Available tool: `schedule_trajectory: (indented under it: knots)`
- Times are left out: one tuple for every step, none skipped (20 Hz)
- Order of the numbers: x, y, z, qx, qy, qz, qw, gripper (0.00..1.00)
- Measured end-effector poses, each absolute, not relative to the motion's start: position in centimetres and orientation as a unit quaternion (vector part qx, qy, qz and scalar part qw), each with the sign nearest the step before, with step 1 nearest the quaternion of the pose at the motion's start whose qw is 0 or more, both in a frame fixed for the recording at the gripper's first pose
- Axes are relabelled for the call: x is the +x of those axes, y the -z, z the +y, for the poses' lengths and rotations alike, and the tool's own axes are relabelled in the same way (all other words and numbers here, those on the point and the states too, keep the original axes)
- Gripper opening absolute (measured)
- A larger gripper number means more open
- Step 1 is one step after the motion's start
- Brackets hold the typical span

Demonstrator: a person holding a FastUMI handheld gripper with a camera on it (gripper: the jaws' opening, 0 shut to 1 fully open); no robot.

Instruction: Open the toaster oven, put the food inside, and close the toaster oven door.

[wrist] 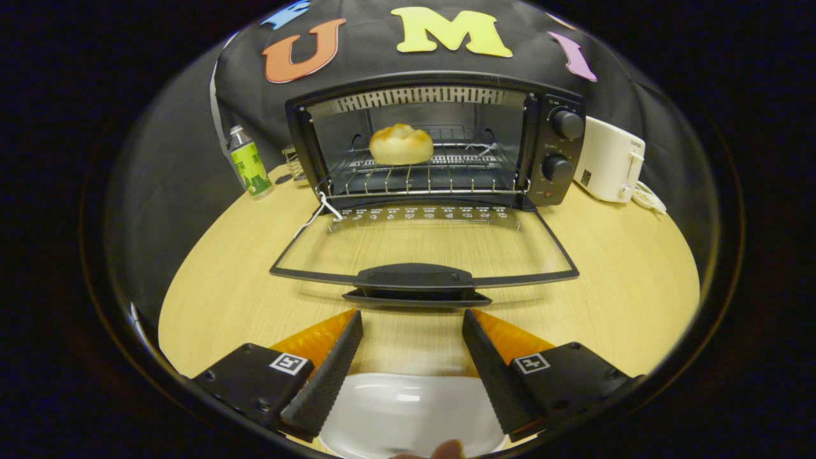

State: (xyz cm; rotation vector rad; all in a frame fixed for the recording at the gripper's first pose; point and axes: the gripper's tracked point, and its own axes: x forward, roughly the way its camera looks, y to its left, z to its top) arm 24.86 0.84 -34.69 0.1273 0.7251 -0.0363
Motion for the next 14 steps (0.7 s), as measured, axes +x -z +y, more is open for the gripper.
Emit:
schedule_trajectory:
  knots:
    - [24.8,34.2,0.9,0.068,0.02,0.35,0.934,1.0]
    - [24.9,33.4,0.9,0.071,0.021,0.342,0.937,1.0]
    - [25.0,32.6,0.9,0.07,0.022,0.332,0.94,1.0]
    - [25.0,31.6,0.9,0.066,0.022,0.321,0.945,1.0]
    - [25.2,30.7,1.0,0.062,0.022,0.308,0.949,1.0]
    - [25.4,29.8,1.0,0.056,0.022,0.297,0.953,1.0]
    - [25.7,29.0,1.0,0.052,0.022,0.286,0.956,1.0]
    - [26.0,28.2,1.0,0.048,0.023,0.277,0.959,1.0]
    - [26.3,27.5,1.0,0.045,0.025,0.271,0.961,1.0]
    - [26.6,26.8,0.9,0.042,0.027,0.264,0.963,1.0]
    - [27.1,26.1,0.9,0.04,0.029,0.253,0.966,1.0]
    - [27.6,25.3,0.8,0.036,0.029,0.243,0.969,1.0]
    - [28.1,24.7,0.6,0.035,0.033,0.232,0.972,1.0]
    - [28.5,24.1,0.4,0.037,0.036,0.224,0.973,1.0]
